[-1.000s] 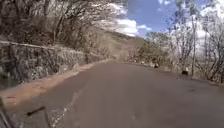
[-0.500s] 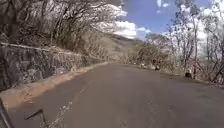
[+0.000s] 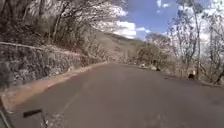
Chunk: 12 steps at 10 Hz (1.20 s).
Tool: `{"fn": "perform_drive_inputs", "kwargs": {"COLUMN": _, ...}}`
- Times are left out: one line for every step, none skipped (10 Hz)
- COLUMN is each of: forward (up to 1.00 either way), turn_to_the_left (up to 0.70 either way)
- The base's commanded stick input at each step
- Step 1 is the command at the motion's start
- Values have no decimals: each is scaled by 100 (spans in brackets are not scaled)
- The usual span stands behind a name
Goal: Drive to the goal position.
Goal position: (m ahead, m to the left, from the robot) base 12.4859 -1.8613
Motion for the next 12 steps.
{"fn": "perform_drive_inputs", "kwargs": {"forward": 70, "turn_to_the_left": 16}}
{"fn": "perform_drive_inputs", "kwargs": {"forward": 70, "turn_to_the_left": 23}}
{"fn": "perform_drive_inputs", "kwargs": {"forward": 70, "turn_to_the_left": 29}}
{"fn": "perform_drive_inputs", "kwargs": {"forward": 70, "turn_to_the_left": 15}}
{"fn": "perform_drive_inputs", "kwargs": {"forward": 70, "turn_to_the_left": 6}}
{"fn": "perform_drive_inputs", "kwargs": {"forward": 70, "turn_to_the_left": 0}}
{"fn": "perform_drive_inputs", "kwargs": {"forward": 70, "turn_to_the_left": 0}}
{"fn": "perform_drive_inputs", "kwargs": {"forward": 70, "turn_to_the_left": 0}}
{"fn": "perform_drive_inputs", "kwargs": {"forward": 70, "turn_to_the_left": 0}}
{"fn": "perform_drive_inputs", "kwargs": {"forward": 70, "turn_to_the_left": 0}}
{"fn": "perform_drive_inputs", "kwargs": {"forward": 70, "turn_to_the_left": 0}}
{"fn": "perform_drive_inputs", "kwargs": {"forward": 70, "turn_to_the_left": 0}}
